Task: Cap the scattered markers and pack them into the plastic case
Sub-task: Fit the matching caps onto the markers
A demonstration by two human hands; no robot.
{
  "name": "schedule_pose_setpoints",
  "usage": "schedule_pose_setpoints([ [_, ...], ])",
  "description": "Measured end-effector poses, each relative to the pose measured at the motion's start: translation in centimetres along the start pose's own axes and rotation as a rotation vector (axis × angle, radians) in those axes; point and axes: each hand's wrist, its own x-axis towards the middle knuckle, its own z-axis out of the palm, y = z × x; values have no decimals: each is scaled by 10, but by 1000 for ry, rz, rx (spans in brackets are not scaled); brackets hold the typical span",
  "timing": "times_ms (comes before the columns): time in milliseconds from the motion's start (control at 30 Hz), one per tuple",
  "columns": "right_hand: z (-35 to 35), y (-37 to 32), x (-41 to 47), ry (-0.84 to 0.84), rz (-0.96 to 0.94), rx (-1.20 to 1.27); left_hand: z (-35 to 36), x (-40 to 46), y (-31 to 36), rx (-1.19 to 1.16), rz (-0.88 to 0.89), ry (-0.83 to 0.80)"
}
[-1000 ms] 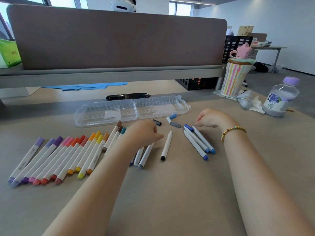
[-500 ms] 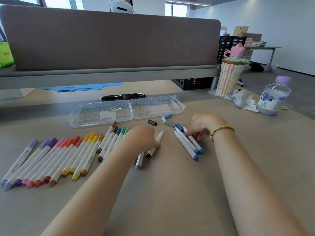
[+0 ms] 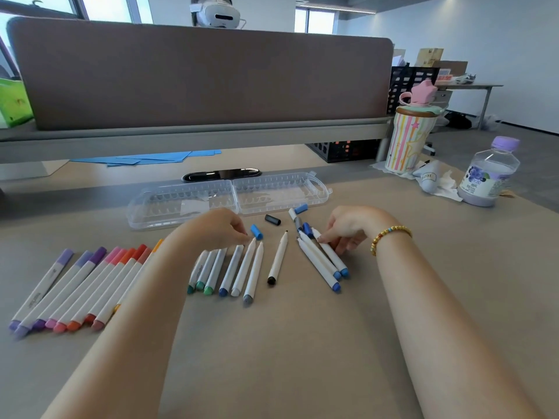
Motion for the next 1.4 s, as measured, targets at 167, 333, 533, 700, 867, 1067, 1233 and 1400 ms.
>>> schedule_pose_setpoints([
  [167, 4, -1, 2, 33, -22, 58, -3, -1, -6, -33, -20, -20],
  [333, 4, 1, 3, 44, -41, 72, 7, 1, 2, -41, 11, 23],
  [533, -2, 10, 3, 65, 9, 123, 24, -7, 45, -24, 216, 148],
  [700, -2, 14, 5, 89, 9, 128, 47, -6, 68, 146, 317, 29],
  [867, -2, 18, 11, 85, 11, 164, 47, -7, 68, 148, 340, 84],
  [1067, -3, 18, 12, 74, 2, 151, 54, -3, 71, 142, 174, 105],
  [1233, -4, 17, 14, 64, 27, 98, 62, -3, 84, 285, 56, 117],
  [1400, -4, 17, 14, 59, 29, 108, 57, -1, 89, 290, 45, 64],
])
